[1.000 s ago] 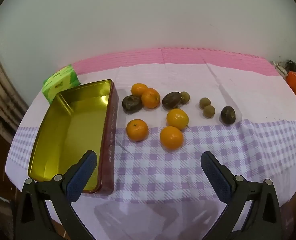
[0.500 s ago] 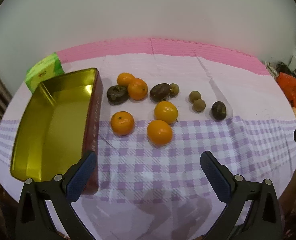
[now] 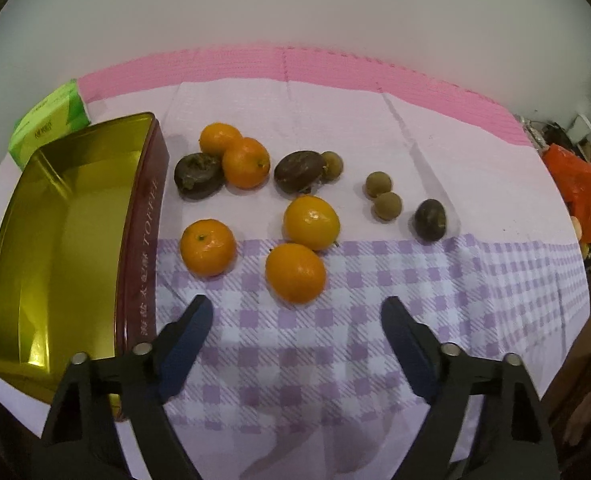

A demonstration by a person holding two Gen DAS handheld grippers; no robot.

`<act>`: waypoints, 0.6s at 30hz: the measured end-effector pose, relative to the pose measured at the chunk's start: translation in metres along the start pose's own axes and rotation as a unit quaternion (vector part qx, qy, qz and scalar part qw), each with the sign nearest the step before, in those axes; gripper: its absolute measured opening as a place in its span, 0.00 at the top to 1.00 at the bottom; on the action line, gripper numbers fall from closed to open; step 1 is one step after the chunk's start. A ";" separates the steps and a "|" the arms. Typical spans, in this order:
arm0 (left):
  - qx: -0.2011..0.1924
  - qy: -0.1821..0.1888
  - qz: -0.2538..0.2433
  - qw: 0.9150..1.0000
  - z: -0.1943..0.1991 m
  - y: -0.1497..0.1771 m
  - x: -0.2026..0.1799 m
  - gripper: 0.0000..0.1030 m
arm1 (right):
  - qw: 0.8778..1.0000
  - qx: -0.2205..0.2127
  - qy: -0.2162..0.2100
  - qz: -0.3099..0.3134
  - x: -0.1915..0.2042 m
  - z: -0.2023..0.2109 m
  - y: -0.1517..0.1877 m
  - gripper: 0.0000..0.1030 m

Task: Organize fruits
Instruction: 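Reach the left gripper to the large orange and close on it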

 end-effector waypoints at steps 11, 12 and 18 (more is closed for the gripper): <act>0.032 0.005 0.011 0.999 -0.029 -0.009 0.002 0.38 | 1.000 0.009 0.000 -0.008 -0.005 -0.004 0.000 0.00; 0.036 0.001 0.011 0.999 -0.034 -0.009 0.003 0.38 | 1.000 0.010 0.000 -0.008 -0.005 -0.004 0.000 0.00; 0.036 0.004 0.015 0.999 -0.046 -0.011 0.008 0.54 | 1.000 0.016 -0.001 -0.011 -0.007 -0.007 0.002 0.00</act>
Point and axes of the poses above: each gripper's, at about its wrist camera, not at the fingertips, and z roughly against the way its jaws point, x to its left, y to its underside, the point moved 5 cm from there along -z, roughly the way its jaws point, and after that the axes turned 1 degree about -y, right-handed, at the moved point
